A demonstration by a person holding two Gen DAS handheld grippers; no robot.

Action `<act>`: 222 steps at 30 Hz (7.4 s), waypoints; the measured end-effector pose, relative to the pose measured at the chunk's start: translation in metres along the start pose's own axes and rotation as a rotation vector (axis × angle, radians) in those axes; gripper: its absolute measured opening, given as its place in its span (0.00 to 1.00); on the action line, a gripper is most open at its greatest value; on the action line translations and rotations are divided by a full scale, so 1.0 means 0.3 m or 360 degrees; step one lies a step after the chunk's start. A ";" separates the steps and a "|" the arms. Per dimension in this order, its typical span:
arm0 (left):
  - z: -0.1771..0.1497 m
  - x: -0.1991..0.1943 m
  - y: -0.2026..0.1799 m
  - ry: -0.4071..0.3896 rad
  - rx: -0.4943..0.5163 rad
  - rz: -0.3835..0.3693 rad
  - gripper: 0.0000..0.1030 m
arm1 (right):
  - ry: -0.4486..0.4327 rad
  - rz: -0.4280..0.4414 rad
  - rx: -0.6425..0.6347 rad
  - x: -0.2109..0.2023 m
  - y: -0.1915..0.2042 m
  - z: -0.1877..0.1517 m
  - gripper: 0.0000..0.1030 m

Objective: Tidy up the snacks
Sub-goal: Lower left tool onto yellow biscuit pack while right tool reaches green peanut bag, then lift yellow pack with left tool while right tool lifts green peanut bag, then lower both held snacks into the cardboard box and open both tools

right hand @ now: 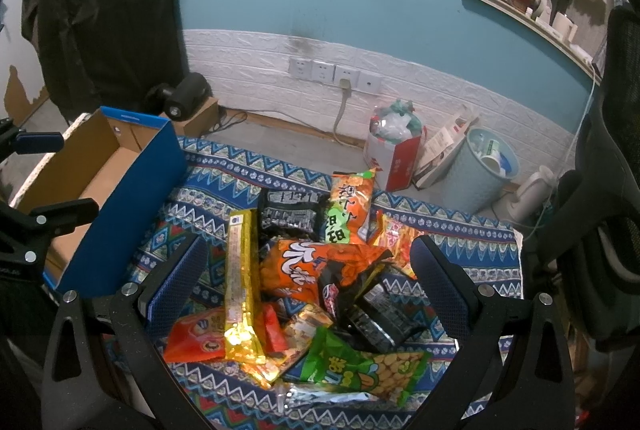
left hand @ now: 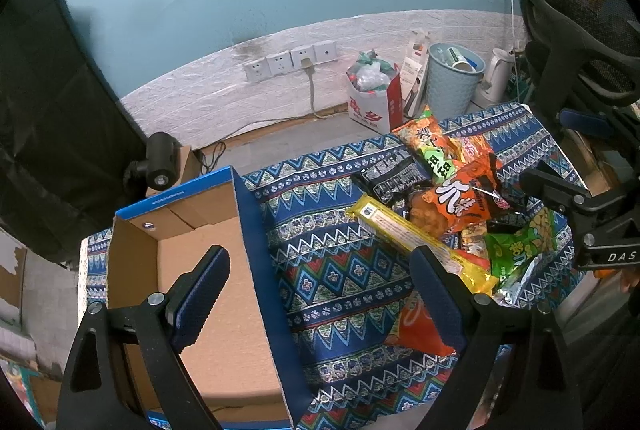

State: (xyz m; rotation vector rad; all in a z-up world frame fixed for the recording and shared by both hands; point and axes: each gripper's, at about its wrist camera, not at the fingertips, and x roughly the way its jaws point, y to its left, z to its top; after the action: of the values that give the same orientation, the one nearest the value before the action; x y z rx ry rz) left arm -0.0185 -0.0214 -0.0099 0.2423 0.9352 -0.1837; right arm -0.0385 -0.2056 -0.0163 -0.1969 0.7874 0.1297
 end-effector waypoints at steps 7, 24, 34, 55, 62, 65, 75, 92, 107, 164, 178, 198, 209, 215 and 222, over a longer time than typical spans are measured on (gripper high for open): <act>0.016 0.064 -0.033 0.0099 0.0020 -0.0047 0.90 | 0.0075 -0.0093 0.0061 0.007 -0.061 -0.026 0.97; 0.010 0.196 -0.179 0.0279 0.0122 -0.0086 0.90 | 0.0344 -0.0198 0.0464 0.043 -0.284 -0.235 0.97; -0.046 0.317 -0.213 0.0415 0.0122 -0.0060 0.90 | 0.0595 -0.0113 0.0741 0.153 -0.302 -0.402 0.97; -0.039 0.479 -0.181 0.0588 -0.0067 -0.0125 0.90 | 0.0781 -0.0005 0.1117 0.370 -0.341 -0.457 0.96; -0.010 0.536 -0.150 0.0642 -0.0222 -0.0173 0.90 | 0.0775 -0.0064 0.1163 0.420 -0.380 -0.442 0.93; 0.004 0.568 -0.142 0.0673 -0.0299 -0.0198 0.90 | 0.0757 -0.0064 0.1169 0.438 -0.386 -0.433 0.88; 0.031 0.660 -0.149 0.0738 -0.0466 -0.0256 0.90 | 0.0752 -0.0028 0.1166 0.484 -0.388 -0.440 0.57; 0.005 0.746 -0.195 0.0796 -0.0576 -0.0482 0.57 | 0.0716 0.0075 0.1247 0.467 -0.416 -0.487 0.57; -0.037 0.600 -0.109 0.0654 -0.0460 -0.0545 0.29 | 0.0589 -0.0001 0.1144 0.384 -0.435 -0.440 0.26; -0.030 0.015 0.227 -0.0137 -0.0318 -0.0241 0.27 | -0.0210 -0.0120 0.0225 -0.070 0.088 0.051 0.17; -0.134 0.021 0.491 -0.0130 -0.0553 -0.0148 0.27 | -0.0208 0.0105 0.0077 -0.009 0.387 0.199 0.17; -0.281 0.157 0.739 0.0089 -0.0794 -0.0017 0.28 | -0.0100 0.0320 -0.0125 0.163 0.756 0.282 0.17; -0.311 0.179 0.778 0.0156 -0.0844 -0.0014 0.26 | 0.0051 0.0392 -0.0155 0.277 0.838 0.257 0.17; -0.316 0.149 0.806 0.0135 -0.0875 0.0045 0.45 | 0.0140 0.0414 -0.0155 0.334 0.851 0.240 0.17; -0.306 0.111 0.818 0.0087 -0.0865 0.0105 0.61 | 0.0218 0.0434 -0.0135 0.376 0.850 0.233 0.17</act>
State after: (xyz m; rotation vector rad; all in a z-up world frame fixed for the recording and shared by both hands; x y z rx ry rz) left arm -0.0062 0.2380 -0.0583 -0.2250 0.9950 0.1412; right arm 0.0404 0.0633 -0.0811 -0.1792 0.9437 0.4115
